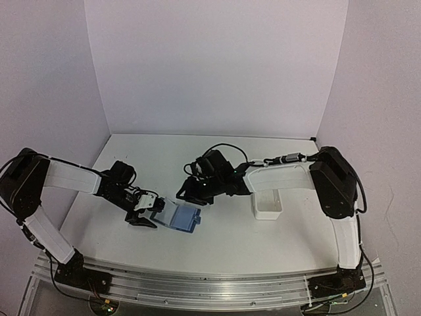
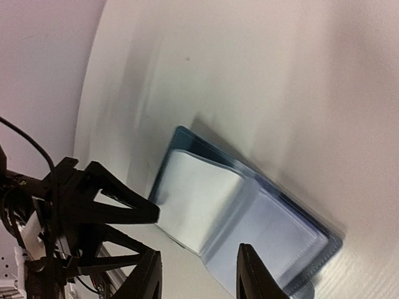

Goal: Put the credit cards into the card holder
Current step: Open the card holder at the center of the board.

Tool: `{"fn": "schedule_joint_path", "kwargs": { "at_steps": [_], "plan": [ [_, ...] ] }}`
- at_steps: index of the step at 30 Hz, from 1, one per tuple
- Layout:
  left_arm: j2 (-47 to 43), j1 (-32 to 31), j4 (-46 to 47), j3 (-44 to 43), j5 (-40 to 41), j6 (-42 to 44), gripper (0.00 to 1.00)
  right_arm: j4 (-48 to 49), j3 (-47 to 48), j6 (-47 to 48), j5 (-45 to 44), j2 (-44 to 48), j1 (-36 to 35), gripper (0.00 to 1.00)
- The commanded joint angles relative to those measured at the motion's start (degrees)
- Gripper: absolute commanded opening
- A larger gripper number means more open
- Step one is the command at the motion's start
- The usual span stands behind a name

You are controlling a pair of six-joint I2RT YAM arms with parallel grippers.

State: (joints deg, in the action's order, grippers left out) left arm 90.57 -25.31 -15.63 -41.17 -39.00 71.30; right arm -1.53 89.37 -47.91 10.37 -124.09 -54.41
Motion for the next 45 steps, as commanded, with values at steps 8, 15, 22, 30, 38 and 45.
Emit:
{"fn": "schedule_joint_path", "kwargs": {
  "at_steps": [8, 15, 22, 30, 38, 45],
  "plan": [
    [1.8, -0.5, -2.5, -1.7, 3.8, -3.8, 0.53, -15.6, -2.8, -1.8, -8.4, 1.2, -0.2, 0.48],
    [2.5, -0.5, -3.4, -2.0, 3.6, -6.1, 0.52, -15.5, 0.9, -1.6, -5.0, -3.7, -0.2, 0.37],
    [1.9, -0.4, -6.6, -4.0, 0.1, -9.6, 0.53, -15.5, 1.9, -0.4, -4.3, -5.9, 1.8, 0.12],
    [2.0, -0.4, -9.7, -6.3, -4.5, -14.6, 0.54, -15.5, 5.7, 5.1, -3.8, -7.5, 5.1, 0.05],
    [-0.3, -0.4, -11.0, -10.2, -9.7, -22.0, 0.57, -15.5, 9.0, 11.9, -0.9, -7.1, 6.4, 0.11],
    [-4.6, -0.3, -1.7, -12.1, -13.7, -40.6, 0.58, -15.6, 13.7, 32.8, -3.4, 2.6, 8.6, 0.35]
  ]
}}
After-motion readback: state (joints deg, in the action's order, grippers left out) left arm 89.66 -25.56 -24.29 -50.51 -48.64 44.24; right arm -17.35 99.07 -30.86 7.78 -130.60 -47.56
